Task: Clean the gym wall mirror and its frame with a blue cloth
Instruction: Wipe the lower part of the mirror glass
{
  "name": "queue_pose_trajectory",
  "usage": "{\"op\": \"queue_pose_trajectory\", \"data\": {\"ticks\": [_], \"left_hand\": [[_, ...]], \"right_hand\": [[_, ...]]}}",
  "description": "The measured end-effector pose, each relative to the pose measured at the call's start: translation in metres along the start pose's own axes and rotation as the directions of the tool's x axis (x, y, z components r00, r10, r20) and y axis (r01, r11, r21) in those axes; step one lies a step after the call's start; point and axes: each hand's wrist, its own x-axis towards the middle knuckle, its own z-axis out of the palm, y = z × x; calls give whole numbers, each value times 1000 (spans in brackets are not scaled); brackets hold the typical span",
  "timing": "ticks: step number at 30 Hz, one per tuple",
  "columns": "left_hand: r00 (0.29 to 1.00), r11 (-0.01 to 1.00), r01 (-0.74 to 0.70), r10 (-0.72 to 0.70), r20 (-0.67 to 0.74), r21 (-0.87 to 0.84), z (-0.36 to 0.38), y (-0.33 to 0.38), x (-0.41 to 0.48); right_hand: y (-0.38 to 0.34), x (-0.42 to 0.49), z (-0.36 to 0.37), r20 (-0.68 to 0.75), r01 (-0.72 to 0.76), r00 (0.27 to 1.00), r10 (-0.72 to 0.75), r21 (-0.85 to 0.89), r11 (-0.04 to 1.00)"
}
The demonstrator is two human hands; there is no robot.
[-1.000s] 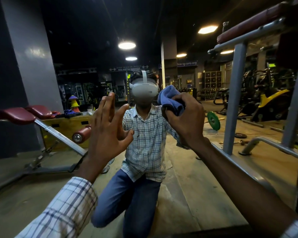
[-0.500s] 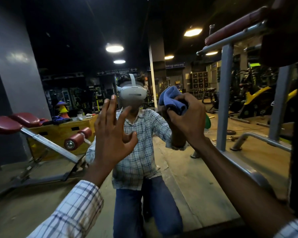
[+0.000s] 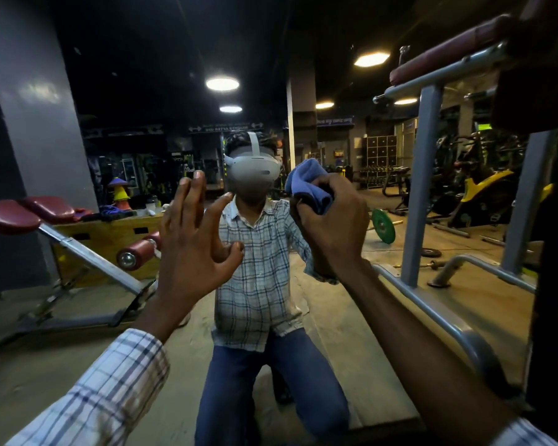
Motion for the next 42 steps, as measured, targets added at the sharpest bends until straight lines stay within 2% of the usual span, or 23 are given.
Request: {"op": "queue_pose_trajectory", "data": {"ticks": [3,5,7,8,10,12,13,16,17,18,20,21,23,25,27,28,30,31,33,35,38,40,42], "left_hand": [[999,999,35,-35,2,-16,2,7,0],[999,999,47,-46,14,-19,2,9,0],[999,999,44,-43,29,-17,1,8,-2],[999,999,43,-43,28,-11,0,8,-1],[998,999,48,-48,28,-4,0,9,0],[997,998,62,-61,37,-2,0,10,0],[997,998,64,-64,45,3,0,10,0],[996,998,53,-54,66,13,-3,9,-1],[996,998,56,-57,68,18,-4,9,-1],[996,998,59,-60,67,20,-4,10,-1],[996,998,64,-65,61,14,-4,12,0],[996,998,67,-67,60,10,-4,13,0],[996,998,68,-68,58,6,-3,13,0],[996,998,67,-67,60,3,-3,13,-1],[995,997,75,-75,64,0,-3,13,-1],[995,997,78,-78,68,-1,-4,14,-2],[995,997,71,-71,70,1,-5,14,-2],[996,998,65,-65,68,4,-6,13,-1],[996,998,59,-59,70,15,-7,12,-1],[995,998,60,-62,77,27,-6,11,-1],[994,997,70,-72,82,30,-5,10,-1],[994,997,74,-76,79,22,-4,11,-2],[994,997,77,-78,76,16,-3,12,-1]], "right_hand": [[-13,-16,6,114,34,993,-40,48,998],[-13,-32,4,372,258,891,-262,63,964],[-1,-25,-4,501,417,771,-392,68,907],[3,-16,-7,475,386,800,-366,59,921],[6,-5,-11,255,142,955,-149,47,989],[6,-18,-10,162,2,987,-11,56,998],[4,-32,-10,250,66,965,-77,53,996],[6,-43,-19,550,387,743,-380,108,916],[7,-28,-22,535,399,748,-392,109,910],[6,-7,-24,468,356,811,-352,83,931],[6,48,-33,223,164,962,-156,-15,986],[10,74,-42,92,34,995,-31,-36,999],[22,104,-55,-91,-166,980,175,93,982],[23,101,-53,-162,-224,954,253,182,958],[14,76,-39,-73,-110,991,114,59,992],[7,61,-32,78,43,996,-44,13,999],[-2,41,-27,401,327,865,-301,5,945],[0,42,-28,460,387,817,-347,8,922],[8,53,-32,356,306,891,-282,-10,952],[15,63,-38,114,80,991,-76,-35,996],[10,51,-24,-68,-130,989,132,20,991],[5,25,-11,45,-38,998,37,23,999],[7,-2,-9,300,191,933,-198,54,980]]}}
